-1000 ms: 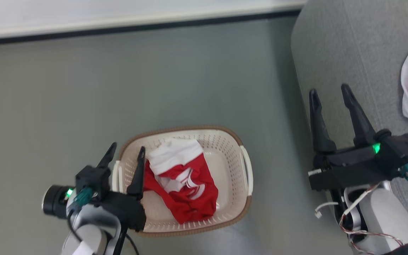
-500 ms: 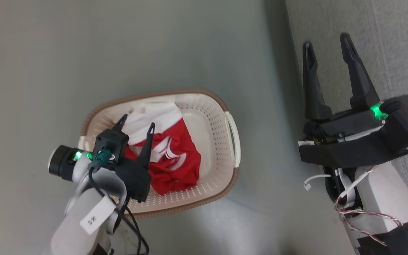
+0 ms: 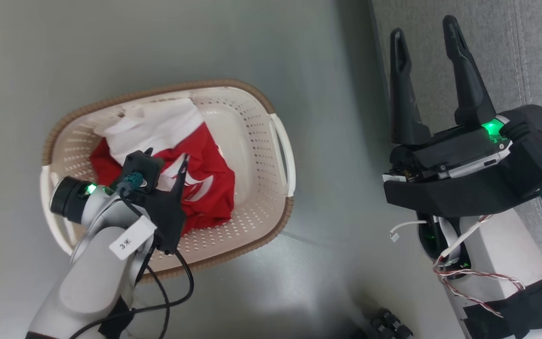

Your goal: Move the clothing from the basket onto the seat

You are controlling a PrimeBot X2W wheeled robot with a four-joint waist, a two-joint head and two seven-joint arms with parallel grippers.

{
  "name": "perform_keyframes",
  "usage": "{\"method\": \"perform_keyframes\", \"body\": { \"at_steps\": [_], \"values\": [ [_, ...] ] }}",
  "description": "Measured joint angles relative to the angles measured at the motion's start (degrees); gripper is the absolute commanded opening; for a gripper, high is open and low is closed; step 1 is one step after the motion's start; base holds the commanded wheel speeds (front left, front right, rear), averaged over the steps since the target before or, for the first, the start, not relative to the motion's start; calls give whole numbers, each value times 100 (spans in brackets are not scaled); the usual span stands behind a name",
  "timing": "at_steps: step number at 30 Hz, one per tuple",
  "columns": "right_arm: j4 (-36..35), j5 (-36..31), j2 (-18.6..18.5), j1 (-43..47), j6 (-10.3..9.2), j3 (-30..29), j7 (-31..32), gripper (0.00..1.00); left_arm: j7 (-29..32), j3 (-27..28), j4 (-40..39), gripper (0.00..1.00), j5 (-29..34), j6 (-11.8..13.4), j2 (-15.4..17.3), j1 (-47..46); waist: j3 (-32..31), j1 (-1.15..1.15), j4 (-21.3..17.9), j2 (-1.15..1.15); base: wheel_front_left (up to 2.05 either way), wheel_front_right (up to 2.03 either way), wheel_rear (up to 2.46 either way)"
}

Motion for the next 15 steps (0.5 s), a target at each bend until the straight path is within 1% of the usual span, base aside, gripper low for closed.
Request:
{"method": "perform_keyframes", "body": {
  "at_steps": [3, 6, 15],
  "values": [
    [22, 0, 27, -1, 0, 57, -24, 100, 75, 1, 243, 100, -2, -93, 44, -95, 129, 0, -108, 0, 0, 0, 0],
    [36, 1, 45, -1, 0, 71, -66, 100, 102, 33, 433, 100, -47, -135, 34, -192, 246, -1, -205, 0, 0, 0, 0],
    [68, 9, 121, -13, -1, 191, -171, 100, 300, 135, 989, 100, -115, -191, 78, -504, 537, -1, -454, -1, 0, 0, 0]
  ]
}}
